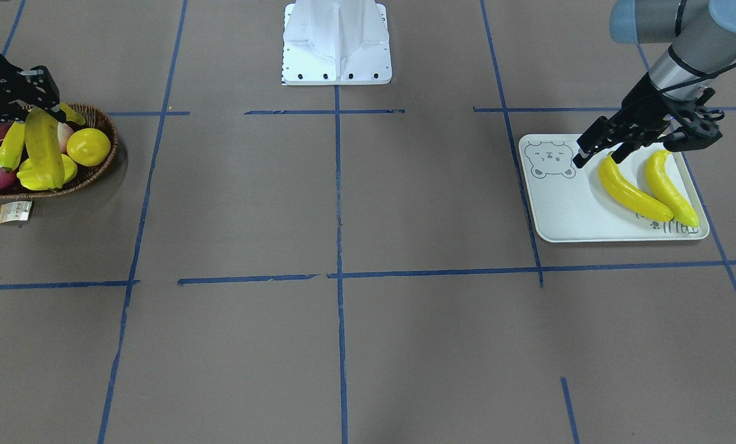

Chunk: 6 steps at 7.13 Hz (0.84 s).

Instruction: Transfer all bananas from basket to plate

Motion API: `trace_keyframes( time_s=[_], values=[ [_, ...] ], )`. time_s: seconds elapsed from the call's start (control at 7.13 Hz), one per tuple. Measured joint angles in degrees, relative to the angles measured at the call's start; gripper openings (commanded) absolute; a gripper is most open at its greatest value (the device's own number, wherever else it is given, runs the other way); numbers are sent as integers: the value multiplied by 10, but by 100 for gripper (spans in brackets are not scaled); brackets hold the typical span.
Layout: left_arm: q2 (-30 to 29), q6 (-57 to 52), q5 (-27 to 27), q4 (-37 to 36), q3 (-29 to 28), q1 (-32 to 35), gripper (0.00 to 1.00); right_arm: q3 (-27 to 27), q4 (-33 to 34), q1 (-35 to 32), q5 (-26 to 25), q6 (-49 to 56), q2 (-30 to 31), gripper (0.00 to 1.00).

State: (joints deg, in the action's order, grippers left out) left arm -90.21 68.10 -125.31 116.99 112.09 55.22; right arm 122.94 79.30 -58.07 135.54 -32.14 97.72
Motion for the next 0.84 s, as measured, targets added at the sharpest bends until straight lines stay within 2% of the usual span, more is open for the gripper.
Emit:
trace_keyframes(
  time_s=[0.28,0.56,0.84],
  values=[
    [-69,50,-2,3,-7,-22,99,-17,7,39,8,-121,-119,0],
    [-146,145,-1,25,-11,-67,99,-32,6,113,-25,-248,-220,1],
    [-191,272,4,166,-48,-103,99,-37,2,189,-96,-338,-295,1]
  ],
)
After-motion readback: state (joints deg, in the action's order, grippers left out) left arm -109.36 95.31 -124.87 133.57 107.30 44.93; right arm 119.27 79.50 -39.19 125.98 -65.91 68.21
